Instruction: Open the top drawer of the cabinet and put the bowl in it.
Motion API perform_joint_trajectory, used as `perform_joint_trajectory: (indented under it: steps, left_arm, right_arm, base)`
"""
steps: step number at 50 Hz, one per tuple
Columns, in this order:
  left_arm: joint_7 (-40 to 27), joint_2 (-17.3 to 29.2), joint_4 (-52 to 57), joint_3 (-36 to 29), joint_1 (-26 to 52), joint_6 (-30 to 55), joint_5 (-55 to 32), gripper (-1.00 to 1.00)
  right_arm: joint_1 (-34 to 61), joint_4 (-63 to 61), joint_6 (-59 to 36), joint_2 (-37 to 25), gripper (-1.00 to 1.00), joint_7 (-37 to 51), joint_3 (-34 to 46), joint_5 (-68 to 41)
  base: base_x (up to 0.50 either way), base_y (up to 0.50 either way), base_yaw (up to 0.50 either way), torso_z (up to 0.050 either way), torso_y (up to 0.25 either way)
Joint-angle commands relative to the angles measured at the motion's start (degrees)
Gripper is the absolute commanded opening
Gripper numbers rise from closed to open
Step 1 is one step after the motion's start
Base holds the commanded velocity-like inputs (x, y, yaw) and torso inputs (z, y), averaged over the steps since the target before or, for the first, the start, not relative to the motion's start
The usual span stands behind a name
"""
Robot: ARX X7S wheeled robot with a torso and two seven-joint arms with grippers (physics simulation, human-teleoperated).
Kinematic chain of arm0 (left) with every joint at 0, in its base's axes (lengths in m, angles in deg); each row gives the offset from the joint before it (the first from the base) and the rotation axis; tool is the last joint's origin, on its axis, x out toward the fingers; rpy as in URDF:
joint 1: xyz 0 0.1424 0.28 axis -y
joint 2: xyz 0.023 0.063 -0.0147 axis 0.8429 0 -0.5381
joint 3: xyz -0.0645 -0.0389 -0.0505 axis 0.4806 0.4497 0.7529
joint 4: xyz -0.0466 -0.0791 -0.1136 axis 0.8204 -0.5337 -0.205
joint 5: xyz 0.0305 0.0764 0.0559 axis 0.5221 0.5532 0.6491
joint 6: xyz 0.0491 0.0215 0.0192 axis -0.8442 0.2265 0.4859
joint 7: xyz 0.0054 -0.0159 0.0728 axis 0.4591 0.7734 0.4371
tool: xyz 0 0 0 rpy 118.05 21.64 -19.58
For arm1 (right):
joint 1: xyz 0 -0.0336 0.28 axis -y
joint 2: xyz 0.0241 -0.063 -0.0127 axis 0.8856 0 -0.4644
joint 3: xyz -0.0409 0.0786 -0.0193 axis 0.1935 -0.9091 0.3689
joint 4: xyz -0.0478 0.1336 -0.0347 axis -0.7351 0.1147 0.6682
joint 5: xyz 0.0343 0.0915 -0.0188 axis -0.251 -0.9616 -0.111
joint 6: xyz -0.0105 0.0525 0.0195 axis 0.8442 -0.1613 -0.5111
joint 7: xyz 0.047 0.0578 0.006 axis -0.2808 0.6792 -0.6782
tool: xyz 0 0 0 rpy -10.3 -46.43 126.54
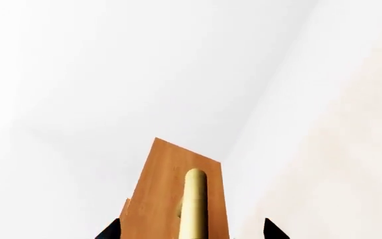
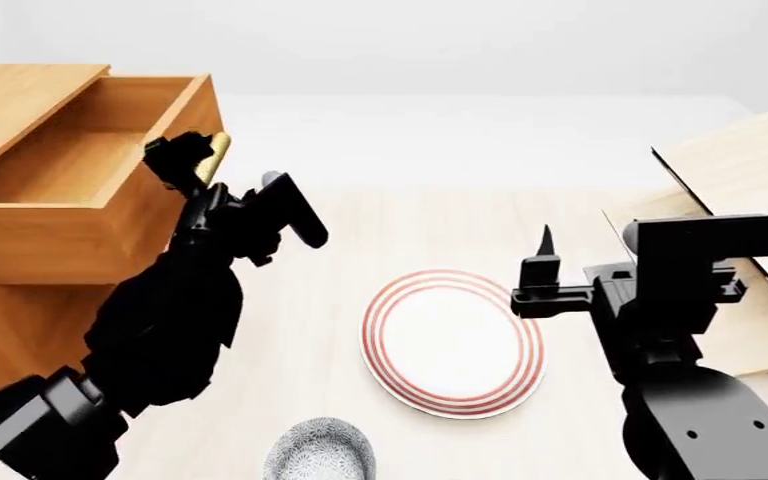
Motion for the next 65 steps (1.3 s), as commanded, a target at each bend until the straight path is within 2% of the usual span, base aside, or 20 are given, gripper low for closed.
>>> perform_joint_trajectory:
  steps: [1, 6, 12, 17, 29, 37, 42, 65]
  left_arm:
    - [1.6, 2.4, 15.1, 2.3, 2.0, 5.3, -1.6, 1.00]
    - [3.4, 1.8, 22.0, 8.8, 5.7, 10.2, -4.8, 1.00]
    - [6.0, -1.7, 22.9, 20.9, 10.1, 17.3, -12.0, 1.00]
    - [6.7, -4.8, 18.9, 30.7, 14.1, 22.2, -16.3, 1.00]
    - [6.4, -9.8, 2.2, 45.5, 22.7, 32.5, -21.1, 1.00]
    - [6.3, -10.1, -3.9, 47.8, 25.3, 37.1, -21.8, 1.00]
    - [6.8, -9.4, -5.7, 46.3, 25.0, 38.3, -21.9, 1.00]
    - [8.1, -8.5, -13.1, 42.2, 20.8, 34.4, -21.5, 1.00]
  right_arm:
    - [0.3, 0.1, 0.0, 0.0, 1.00, 0.2, 0.3, -0.3]
    - [0.4, 0.1, -0.2, -0.1, 1.00, 0.3, 0.3, -0.5]
    - [0.3, -0.3, -0.4, -0.2, 1.00, 0.3, 0.0, -0.8]
    - [0.3, -0.5, -0.6, -0.3, 1.00, 0.4, -0.2, -1.0]
    - [0.6, -0.4, -0.6, -0.5, 1.00, 0.6, -0.2, -1.3]
    - [0.7, -0.7, -1.0, -0.5, 1.00, 0.8, -0.3, -1.6]
    - [0.4, -0.9, -0.6, -0.7, 1.00, 0.8, -0.3, -1.7]
    - [-0.4, 0.0, 0.5, -0.9, 1.00, 1.2, -0.3, -2.1]
  base:
    - [0.00, 0.00, 0.00, 0.000, 0.000]
    - [0.00, 0.00, 0.00, 0.000, 0.002]
    - [0.00, 0.00, 0.00, 0.000, 0.000]
    - [0.00, 0.00, 0.00, 0.000, 0.000]
    - [0.00, 0.00, 0.00, 0.000, 0.000]
    - [0.00, 0.00, 0.00, 0.000, 0.000]
    - [0.00, 0.00, 0.00, 0.000, 0.000]
    - [0.00, 0.00, 0.00, 0.000, 0.000]
